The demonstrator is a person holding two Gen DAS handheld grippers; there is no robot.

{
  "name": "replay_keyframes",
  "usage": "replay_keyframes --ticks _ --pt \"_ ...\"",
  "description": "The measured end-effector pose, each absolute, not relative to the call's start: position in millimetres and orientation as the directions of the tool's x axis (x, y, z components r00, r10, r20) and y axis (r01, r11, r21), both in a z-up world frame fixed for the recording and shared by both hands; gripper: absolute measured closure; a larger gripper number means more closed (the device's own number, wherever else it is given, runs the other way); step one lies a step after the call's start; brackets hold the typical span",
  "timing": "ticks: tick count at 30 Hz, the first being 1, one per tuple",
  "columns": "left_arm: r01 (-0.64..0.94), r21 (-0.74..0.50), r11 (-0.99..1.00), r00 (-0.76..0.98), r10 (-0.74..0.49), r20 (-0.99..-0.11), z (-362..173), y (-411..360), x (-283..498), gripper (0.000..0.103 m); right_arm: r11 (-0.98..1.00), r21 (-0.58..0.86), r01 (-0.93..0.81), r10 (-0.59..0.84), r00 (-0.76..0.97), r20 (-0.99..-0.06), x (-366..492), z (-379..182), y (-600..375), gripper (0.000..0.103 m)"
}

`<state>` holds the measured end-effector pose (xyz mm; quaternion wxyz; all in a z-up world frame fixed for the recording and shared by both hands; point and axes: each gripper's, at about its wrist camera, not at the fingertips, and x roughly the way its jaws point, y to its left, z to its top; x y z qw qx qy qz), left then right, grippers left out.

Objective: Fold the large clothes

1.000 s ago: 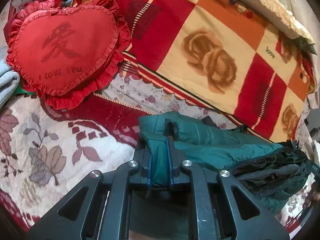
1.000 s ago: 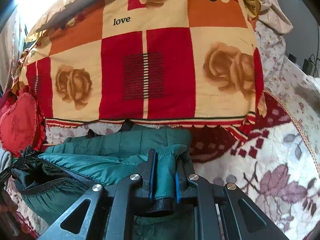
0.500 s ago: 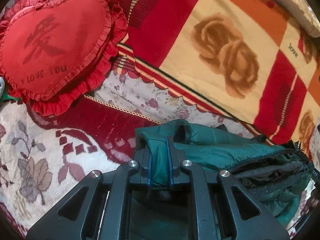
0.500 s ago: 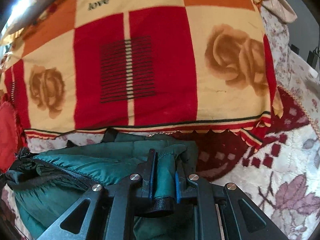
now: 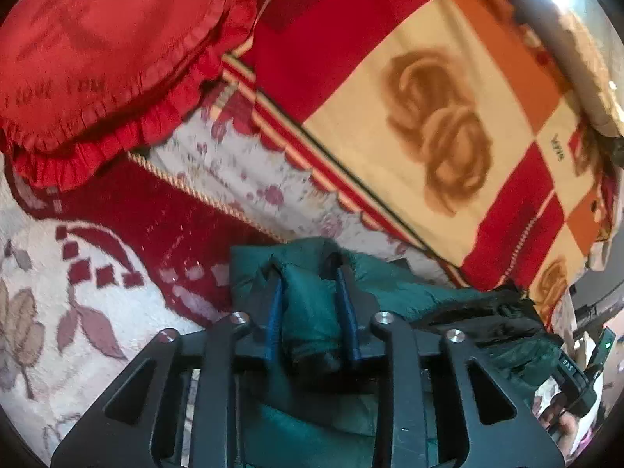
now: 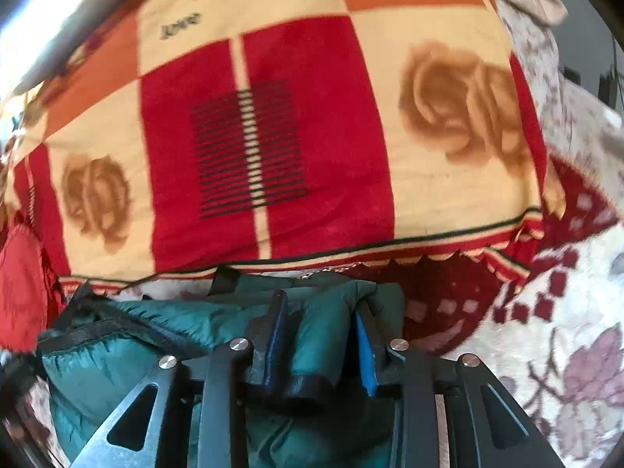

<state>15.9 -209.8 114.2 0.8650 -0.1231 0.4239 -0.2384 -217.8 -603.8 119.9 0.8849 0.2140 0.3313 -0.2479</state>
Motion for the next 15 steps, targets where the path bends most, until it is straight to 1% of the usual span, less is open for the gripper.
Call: replay_keyframes --ticks 1,2,3,4,5,6,8,10,13,15 --pt "0.32 -0.399 0.86 0.545 -0.511 -0.664 120.4 -208.7 9.8 0.055 0.798 0.186 0.573 -0.315 0.66 -0.682 -221.0 126.5 -594.5 0.069" --pt "0.327 -0.377 0.866 0.58 -0.499 -0.643 128.1 -206.2 1.5 0.036 0.809 0.168 0.563 -0.328 0.67 -0.666 -224.5 132.6 -587.5 0.065" --pt "0.331 -0.371 0.867 0.605 -0.497 -0.621 132.8 -203.0 -3.9 0.031 0.818 0.15 0.556 -0.34 0.677 -0.652 -227.7 138.3 -581.3 0.058" --pt "0.336 -0.369 0.867 0.633 -0.498 -0.593 138.4 -199.8 -9.8 0.03 0.821 0.121 0.559 -0.367 0.677 -0.638 -229.7 143.9 -575.7 0.052" --pt "0.343 -0.361 0.867 0.648 -0.496 -0.578 142.6 -199.1 -13.2 0.03 0.818 0.099 0.566 -0.389 0.672 -0.63 -229.4 147.3 -573.6 0.04" --pt "0.348 -0.343 0.873 0.649 -0.488 -0.583 145.7 -200.4 -14.5 0.03 0.818 0.088 0.568 -0.401 0.673 -0.622 -229.2 151.0 -571.8 0.038" --pt "0.354 -0.323 0.878 0.64 -0.479 -0.601 147.8 -202.2 -16.9 0.03 0.817 0.112 0.566 -0.394 0.689 -0.608 -232.1 159.4 -567.1 0.038" --pt "0.358 -0.315 0.879 0.635 -0.476 -0.608 146.3 -203.2 -22.2 0.03 0.837 0.143 0.528 -0.355 0.723 -0.593 -233.0 163.2 -557.3 0.038" --pt "0.37 -0.27 0.889 0.624 -0.453 -0.636 137.5 -212.8 -29.0 0.03 0.889 0.088 0.45 -0.293 0.704 -0.647 -215.6 149.2 -528.6 0.038" --pt "0.369 -0.21 0.905 0.618 -0.408 -0.672 124.8 -225.7 -30.7 0.03 0.919 0.061 0.389 -0.248 0.693 -0.677 -199.8 139.3 -508.9 0.039"
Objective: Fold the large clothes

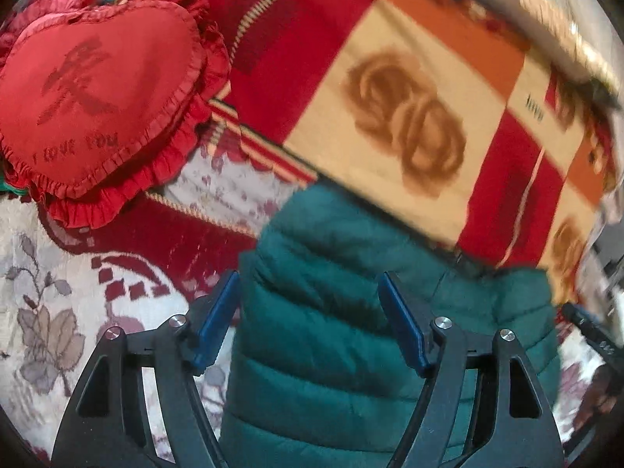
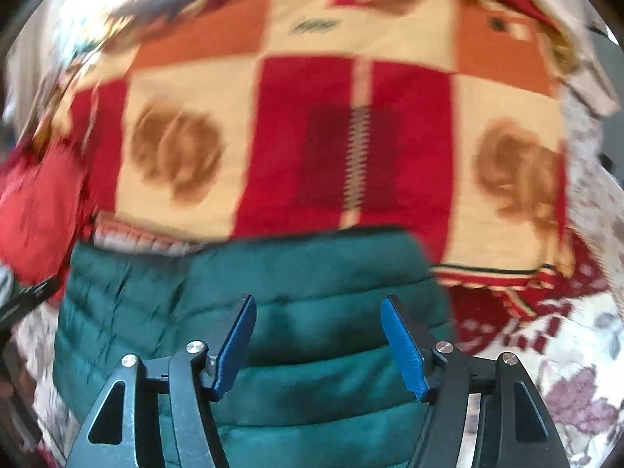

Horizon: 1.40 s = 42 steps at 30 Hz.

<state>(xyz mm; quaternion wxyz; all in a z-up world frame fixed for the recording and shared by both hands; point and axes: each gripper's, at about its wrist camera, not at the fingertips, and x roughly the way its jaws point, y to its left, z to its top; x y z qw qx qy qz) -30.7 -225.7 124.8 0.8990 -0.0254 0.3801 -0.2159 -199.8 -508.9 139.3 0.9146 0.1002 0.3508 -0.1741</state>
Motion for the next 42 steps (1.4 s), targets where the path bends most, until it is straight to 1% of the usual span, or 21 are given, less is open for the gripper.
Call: replay_keyframes --ticks 3,5,7,9,10,15,17,21,23,26,29,31,33,36,39,42 --pt "0.366 -0.138 0.92 0.608 -0.349 -0.714 106.2 -242.2 -26.9 0.03 0.945 0.015 0.325 -0.219 0.671 -0.708 -171.9 122.2 -488.9 0.04" --pt "0.347 -0.09 0.934 0.61 -0.297 -0.734 95.5 -250.6 -20.7 0.03 0.945 -0.011 0.328 -0.235 0.653 -0.72 -151.8 109.3 -485.8 0.04" --pt "0.336 -0.07 0.939 0.594 -0.269 -0.758 84.0 -257.1 -11.5 0.029 0.936 -0.021 0.351 -0.255 0.636 -0.728 -135.9 97.1 -491.6 0.04" --pt "0.322 -0.068 0.944 0.59 -0.256 -0.766 76.1 -258.6 -3.7 0.027 0.924 -0.019 0.382 -0.272 0.62 -0.736 -125.0 86.3 -500.3 0.04" --pt "0.313 -0.07 0.947 0.591 -0.252 -0.767 73.1 -258.5 0.5 0.022 0.917 -0.011 0.398 -0.274 0.611 -0.743 -120.9 79.5 -504.5 0.04" --pt "0.292 -0.144 0.946 0.563 -0.291 -0.773 59.4 -254.1 16.8 0.022 0.901 -0.011 0.434 -0.292 0.589 -0.753 -106.3 53.3 -517.3 0.04" --pt "0.297 -0.132 0.946 0.577 -0.287 -0.764 57.1 -255.8 15.7 0.021 0.899 -0.005 0.438 -0.29 0.587 -0.756 -104.7 47.4 -519.4 0.04" --pt "0.314 -0.105 0.944 0.579 -0.278 -0.766 57.2 -259.9 12.6 0.021 0.896 0.004 0.444 -0.281 0.575 -0.768 -106.1 46.6 -521.6 0.039" --pt "0.317 -0.097 0.943 0.577 -0.273 -0.769 59.0 -260.2 12.5 0.021 0.895 0.004 0.446 -0.283 0.575 -0.767 -111.7 55.5 -520.3 0.04" --pt "0.326 -0.082 0.942 0.583 -0.268 -0.767 65.6 -258.4 8.8 0.022 0.899 0.045 0.436 -0.268 0.627 -0.731 -138.0 77.1 -520.2 0.04" --pt "0.331 -0.058 0.942 0.598 -0.257 -0.759 75.6 -257.5 0.0 0.022 0.895 0.028 0.446 -0.299 0.644 -0.704 -160.2 92.6 -525.0 0.039" --pt "0.335 -0.067 0.94 0.603 -0.268 -0.751 84.3 -257.2 -7.1 0.022 0.887 0.003 0.462 -0.331 0.639 -0.694 -172.2 97.3 -532.0 0.038" --pt "0.34 -0.075 0.937 0.603 -0.279 -0.747 89.6 -259.2 -9.9 0.022 0.873 -0.025 0.488 -0.364 0.616 -0.699 -177.1 96.1 -538.6 0.038" --pt "0.341 -0.051 0.939 0.593 -0.257 -0.763 85.7 -265.8 -7.6 0.022 0.835 -0.034 0.549 -0.409 0.579 -0.705 -181.5 84.8 -559.3 0.038" --pt "0.346 -0.029 0.938 0.587 -0.24 -0.773 73.2 -270.8 -2.2 0.022 0.817 -0.013 0.577 -0.395 0.543 -0.741 -185.3 69.4 -581.5 0.034" --pt "0.344 -0.02 0.939 0.599 -0.236 -0.765 66.2 -273.6 -0.2 0.02 0.81 -0.005 0.586 -0.396 0.54 -0.743 -182.1 58.9 -588.4 0.032"
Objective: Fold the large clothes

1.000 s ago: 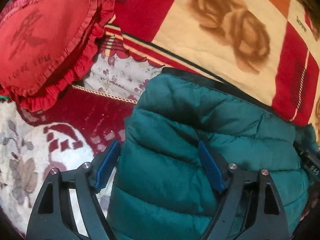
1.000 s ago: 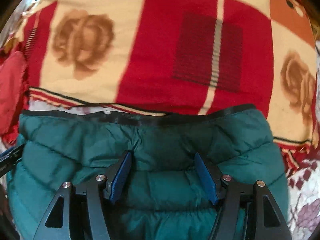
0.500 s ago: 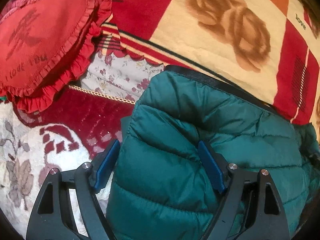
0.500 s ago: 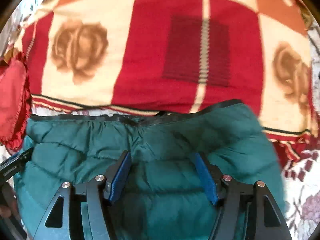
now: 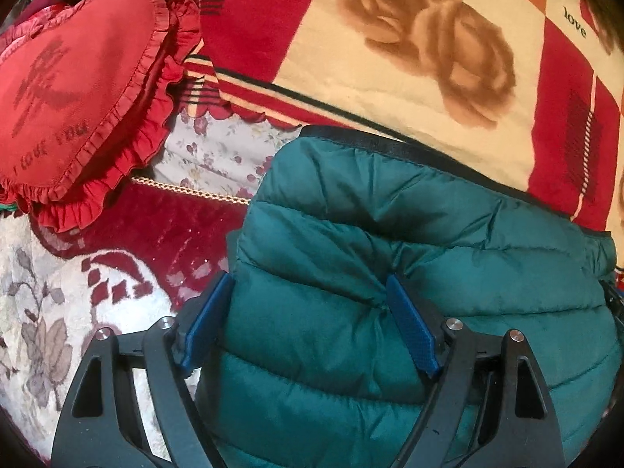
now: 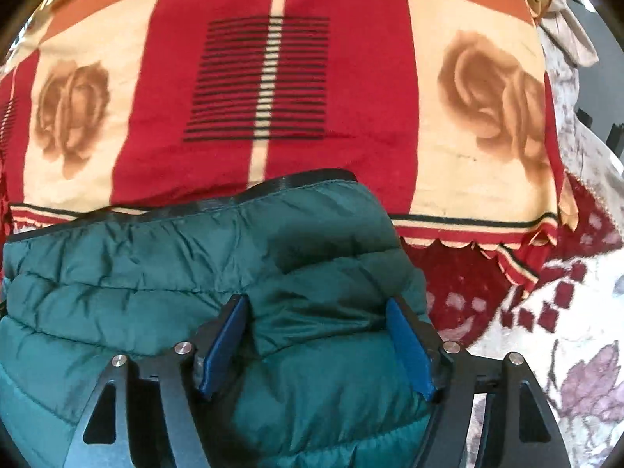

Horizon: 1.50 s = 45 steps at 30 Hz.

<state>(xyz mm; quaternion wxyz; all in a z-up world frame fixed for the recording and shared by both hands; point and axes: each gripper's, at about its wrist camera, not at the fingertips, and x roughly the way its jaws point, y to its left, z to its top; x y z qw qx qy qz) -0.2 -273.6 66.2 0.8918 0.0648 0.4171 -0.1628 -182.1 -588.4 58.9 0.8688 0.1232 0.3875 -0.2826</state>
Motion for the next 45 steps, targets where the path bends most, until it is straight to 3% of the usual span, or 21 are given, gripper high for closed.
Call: replay_keyframes --ticks 7,13,19,24,32,39,45 --pt "0.329 -0.035 0.944 0.59 -0.234 -0.773 57.9 -273.0 5.9 0.016 0.809 -0.021 0.587 -0.4 0.523 -0.753 -175.2 64.2 -587.6 0.031" --pt "0.329 -0.027 0.944 0.6 -0.231 -0.766 56.9 -273.0 3.5 0.016 0.877 0.07 0.475 -0.308 0.669 -0.676 -223.4 112.5 -543.5 0.031" --pt "0.324 -0.017 0.946 0.614 -0.224 -0.757 55.3 -272.4 2.6 0.015 0.912 -0.004 0.41 -0.284 0.625 -0.727 -227.4 80.0 -514.4 0.031" --pt "0.323 -0.012 0.946 0.624 -0.222 -0.75 53.5 -272.6 1.6 0.014 0.895 0.006 0.447 -0.291 0.593 -0.75 -228.4 53.5 -536.2 0.015" --pt "0.322 -0.017 0.946 0.624 -0.226 -0.748 53.2 -271.7 2.2 0.013 0.889 0.06 0.453 -0.287 0.655 -0.699 -282.5 91.4 -526.3 0.019" --pt "0.318 -0.019 0.948 0.634 -0.227 -0.739 52.4 -270.8 0.7 0.013 0.863 0.092 0.497 -0.241 0.566 -0.788 -282.2 46.1 -545.9 0.021" --pt "0.327 -0.017 0.945 0.626 -0.23 -0.745 63.3 -261.2 -13.0 0.013 0.82 0.196 0.538 -0.212 0.603 -0.769 -291.1 53.0 -551.1 0.02"
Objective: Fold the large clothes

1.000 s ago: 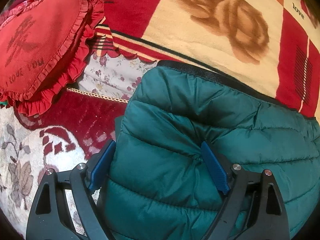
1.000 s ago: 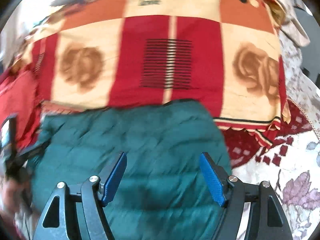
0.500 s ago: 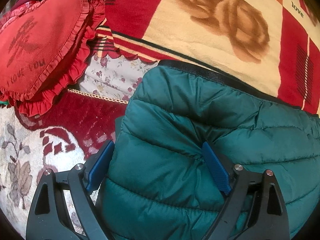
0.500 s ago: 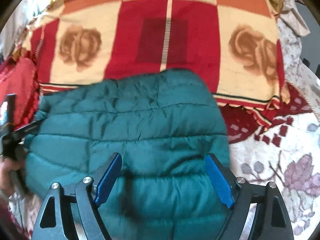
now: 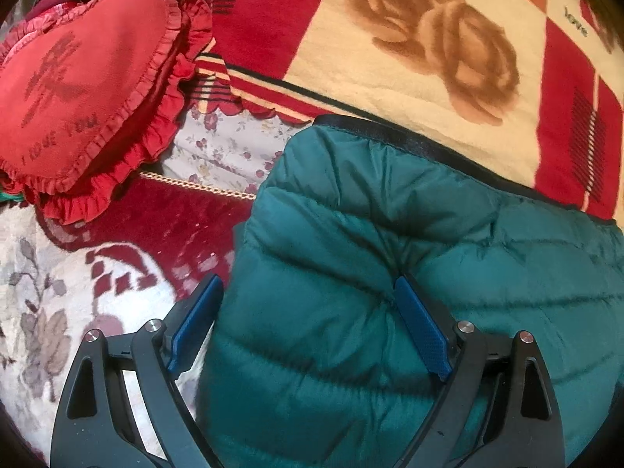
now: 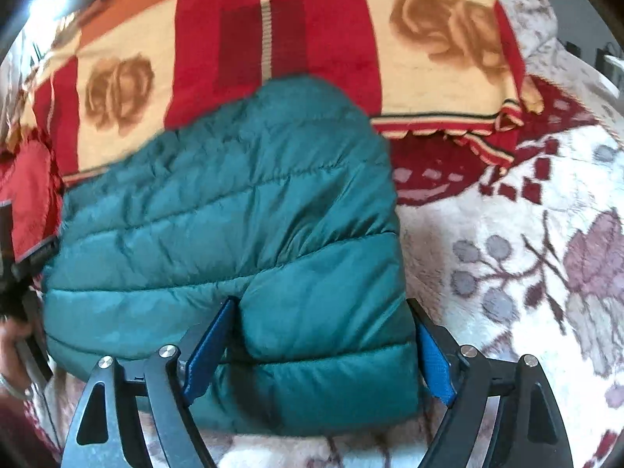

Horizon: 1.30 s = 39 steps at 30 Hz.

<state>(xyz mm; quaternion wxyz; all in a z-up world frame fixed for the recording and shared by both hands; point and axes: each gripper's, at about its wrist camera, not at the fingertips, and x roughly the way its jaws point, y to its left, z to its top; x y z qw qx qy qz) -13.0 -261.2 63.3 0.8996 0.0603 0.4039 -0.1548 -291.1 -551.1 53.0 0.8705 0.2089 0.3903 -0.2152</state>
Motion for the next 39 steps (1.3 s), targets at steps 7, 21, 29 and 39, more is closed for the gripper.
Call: replay_keyframes --ticks 7,21,29,39 --pt "0.354 -0.099 0.93 0.591 -0.304 -0.747 76.7 -224.8 -55.2 0.013 0.805 0.289 0.518 -0.163 0.662 -0.732 -329.7 77.0 -541.5 0.014" --pt "0.378 -0.162 0.911 0.526 -0.356 -0.773 67.4 -180.3 -118.7 0.013 0.732 0.434 0.525 -0.059 0.684 -0.727 -364.0 56.6 -532.4 0.001" --pt "0.351 -0.182 0.919 0.508 -0.35 -0.787 55.9 -169.8 -118.6 0.013 0.713 0.481 0.51 -0.013 0.696 -0.718 -354.0 45.8 -527.9 0.001" --pt "0.341 -0.281 0.897 0.461 -0.42 -0.782 48.8 -166.1 -107.8 0.013 0.68 0.518 0.519 -0.008 0.711 -0.703 -351.7 38.4 -535.4 0.0"
